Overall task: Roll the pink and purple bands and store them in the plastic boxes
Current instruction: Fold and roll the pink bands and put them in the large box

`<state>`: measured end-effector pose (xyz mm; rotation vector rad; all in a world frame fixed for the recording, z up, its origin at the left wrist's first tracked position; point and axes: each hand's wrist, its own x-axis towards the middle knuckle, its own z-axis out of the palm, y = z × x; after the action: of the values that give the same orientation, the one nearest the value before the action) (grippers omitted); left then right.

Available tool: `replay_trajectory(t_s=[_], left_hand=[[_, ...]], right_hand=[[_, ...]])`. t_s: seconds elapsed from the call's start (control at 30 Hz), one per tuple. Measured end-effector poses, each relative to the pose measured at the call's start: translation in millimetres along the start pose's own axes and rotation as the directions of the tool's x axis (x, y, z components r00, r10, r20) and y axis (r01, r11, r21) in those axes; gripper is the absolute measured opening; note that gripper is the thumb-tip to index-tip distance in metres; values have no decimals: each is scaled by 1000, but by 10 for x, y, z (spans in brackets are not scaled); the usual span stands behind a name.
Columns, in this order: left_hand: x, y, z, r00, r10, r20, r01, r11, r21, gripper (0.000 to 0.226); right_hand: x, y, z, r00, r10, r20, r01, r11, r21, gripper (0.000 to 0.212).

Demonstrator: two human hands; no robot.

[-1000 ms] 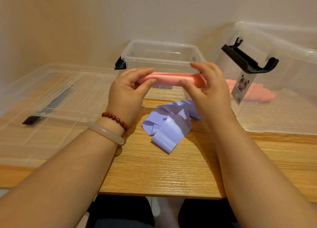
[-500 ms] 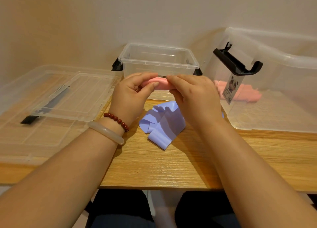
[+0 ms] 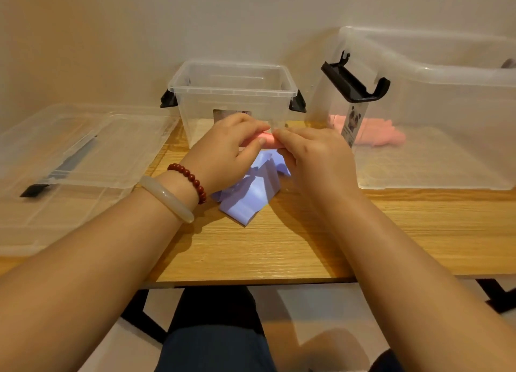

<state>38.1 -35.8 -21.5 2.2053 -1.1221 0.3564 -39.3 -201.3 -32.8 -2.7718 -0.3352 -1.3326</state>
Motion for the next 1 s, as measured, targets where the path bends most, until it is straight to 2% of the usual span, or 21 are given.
replay_trajectory(t_s=[0.13, 0.23, 0.53, 0.77, 1.0], left_hand=[[71, -8, -26, 993, 90, -73, -82, 990, 112, 39], [157, 27, -102, 986, 115, -123, -94, 982, 163, 37], [620, 110, -375, 997, -19, -77, 32, 985, 171, 38], [864, 286, -564, 994, -96, -60, 102, 988, 112, 40], [1001, 487, -757, 993, -107, -53, 111, 990, 82, 40]], right_hand=[[107, 26, 84, 996, -37, -82, 41, 998, 50, 20], [238, 34, 97, 998, -3, -65, 8, 997, 80, 24], [759, 118, -71, 995, 99, 8, -99, 987, 125, 28], [1089, 223, -264, 990, 129, 56, -135, 983, 123, 20], [1293, 281, -547, 984, 145, 106, -156, 982, 105, 21]])
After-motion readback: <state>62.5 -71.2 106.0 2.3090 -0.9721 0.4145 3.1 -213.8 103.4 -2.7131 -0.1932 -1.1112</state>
